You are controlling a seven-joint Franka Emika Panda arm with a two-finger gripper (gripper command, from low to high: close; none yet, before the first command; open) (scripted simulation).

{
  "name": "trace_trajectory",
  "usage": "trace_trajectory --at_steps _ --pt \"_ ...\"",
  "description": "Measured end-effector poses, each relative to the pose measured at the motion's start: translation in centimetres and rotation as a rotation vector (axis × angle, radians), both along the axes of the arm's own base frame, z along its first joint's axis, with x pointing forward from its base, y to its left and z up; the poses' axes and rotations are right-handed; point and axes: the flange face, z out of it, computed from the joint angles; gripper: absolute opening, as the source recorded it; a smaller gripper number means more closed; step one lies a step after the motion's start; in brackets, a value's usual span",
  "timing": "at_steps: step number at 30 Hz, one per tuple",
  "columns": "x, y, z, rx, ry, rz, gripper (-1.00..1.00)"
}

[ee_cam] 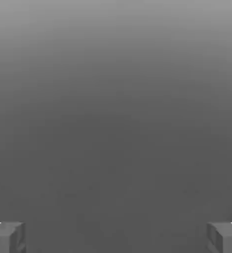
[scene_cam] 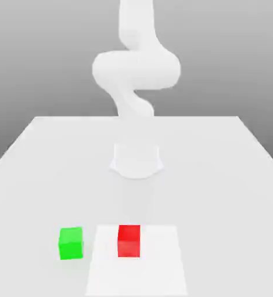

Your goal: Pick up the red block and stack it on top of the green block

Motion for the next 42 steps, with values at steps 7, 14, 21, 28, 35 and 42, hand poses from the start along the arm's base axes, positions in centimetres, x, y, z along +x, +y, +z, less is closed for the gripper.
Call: trace_trajectory --at_steps 7,14,21,28,35,42 --pt "6.1 -0.7 -17.4 -0.02 0.267 -0.013 0.0" --pt "5.0 -1.5 -34.1 -0.01 0.525 -0.014 0.0" --pt "0.5 -1.6 -46.5 0.017 0.711 -0.009 0.0" --pt "0.2 -1.6 -51.3 0.017 0.718 -0.008 -1.0" --pt "0.3 -1.6 -50.0 0.018 0.717 -0.009 -1.0" --pt "0.5 -4.3 -44.5 0.046 0.717 -0.09 -1.0"
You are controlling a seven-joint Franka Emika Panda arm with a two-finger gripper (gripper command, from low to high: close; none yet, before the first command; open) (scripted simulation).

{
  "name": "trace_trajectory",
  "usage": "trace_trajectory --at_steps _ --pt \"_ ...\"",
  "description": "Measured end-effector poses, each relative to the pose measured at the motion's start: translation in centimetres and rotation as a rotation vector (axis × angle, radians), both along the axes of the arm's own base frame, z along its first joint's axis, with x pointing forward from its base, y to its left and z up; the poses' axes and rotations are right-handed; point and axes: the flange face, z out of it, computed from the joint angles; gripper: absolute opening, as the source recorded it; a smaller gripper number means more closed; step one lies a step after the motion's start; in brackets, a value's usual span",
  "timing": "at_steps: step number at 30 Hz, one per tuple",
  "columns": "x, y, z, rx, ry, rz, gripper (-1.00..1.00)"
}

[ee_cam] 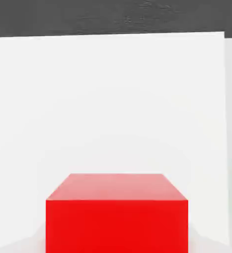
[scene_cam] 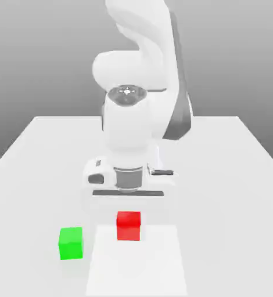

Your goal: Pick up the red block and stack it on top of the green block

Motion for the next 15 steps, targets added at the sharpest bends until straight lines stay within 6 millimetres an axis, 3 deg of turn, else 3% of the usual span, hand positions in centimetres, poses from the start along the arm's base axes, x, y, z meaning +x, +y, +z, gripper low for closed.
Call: trace_trajectory --at_steps 3,6,11,12,15 --pt "-0.4 -6.0 1.4 0.0 0.0 -0.175 -1.0" --pt "-1.1 -10.2 2.4 0.001 -0.001 -0.304 -1.0" --pt "-1.0 -10.8 -1.8 0.001 0.0 -0.321 -1.0" --pt "-1.0 -10.7 -2.9 0.001 0.0 -0.321 1.0" --pt "-1.0 -10.7 -2.9 0.001 0.0 -0.321 1.0"
